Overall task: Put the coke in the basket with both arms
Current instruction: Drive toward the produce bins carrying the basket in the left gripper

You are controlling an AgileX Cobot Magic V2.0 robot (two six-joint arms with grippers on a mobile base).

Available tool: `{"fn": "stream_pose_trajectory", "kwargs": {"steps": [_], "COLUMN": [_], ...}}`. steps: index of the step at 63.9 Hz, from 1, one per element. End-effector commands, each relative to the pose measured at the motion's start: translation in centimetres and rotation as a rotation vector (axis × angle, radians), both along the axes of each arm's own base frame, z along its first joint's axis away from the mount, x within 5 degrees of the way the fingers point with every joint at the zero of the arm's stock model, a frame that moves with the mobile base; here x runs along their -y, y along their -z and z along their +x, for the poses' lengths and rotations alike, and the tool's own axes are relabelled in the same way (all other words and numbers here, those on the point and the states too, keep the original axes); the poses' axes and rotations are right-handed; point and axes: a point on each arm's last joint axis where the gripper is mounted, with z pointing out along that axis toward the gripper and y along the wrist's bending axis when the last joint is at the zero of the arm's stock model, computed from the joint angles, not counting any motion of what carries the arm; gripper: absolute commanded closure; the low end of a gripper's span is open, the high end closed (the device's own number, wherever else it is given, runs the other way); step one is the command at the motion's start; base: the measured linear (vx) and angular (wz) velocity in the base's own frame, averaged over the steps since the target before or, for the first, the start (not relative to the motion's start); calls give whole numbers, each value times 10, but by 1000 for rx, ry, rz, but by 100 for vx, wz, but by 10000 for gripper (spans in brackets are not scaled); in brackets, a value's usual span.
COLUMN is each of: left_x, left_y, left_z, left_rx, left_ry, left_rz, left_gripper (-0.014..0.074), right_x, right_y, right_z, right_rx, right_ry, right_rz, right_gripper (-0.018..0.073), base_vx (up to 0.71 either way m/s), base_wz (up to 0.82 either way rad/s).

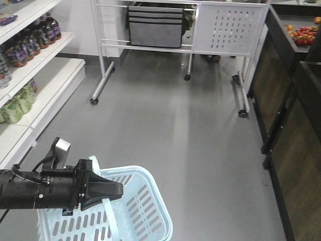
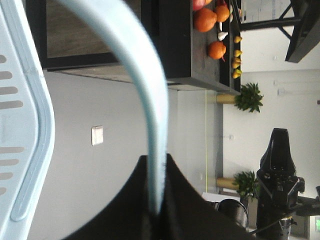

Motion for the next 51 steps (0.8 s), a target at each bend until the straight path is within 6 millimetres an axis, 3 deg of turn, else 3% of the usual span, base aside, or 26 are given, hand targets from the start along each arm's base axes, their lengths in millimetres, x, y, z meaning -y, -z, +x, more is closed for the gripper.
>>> {"fn": "stream_pose_trajectory", "kwargs": {"steps": [1, 51], "left_x": [4, 4], "left_y": [-21, -21], "left_z": [2, 2], "left_rx": [57, 57], "left_ry": [10, 10], "left_rz": [-103, -103], "left_gripper": [602, 602], "right_x": [-1, -1], "right_y": [-4, -4], "right_z": [0, 0], "right_rx": [64, 63], "right_ry": [-6, -6], "right_rz": [-11, -11], "right_gripper": [569, 569], "base_vx": [-5, -2], "base_wz": [-27, -20]}}
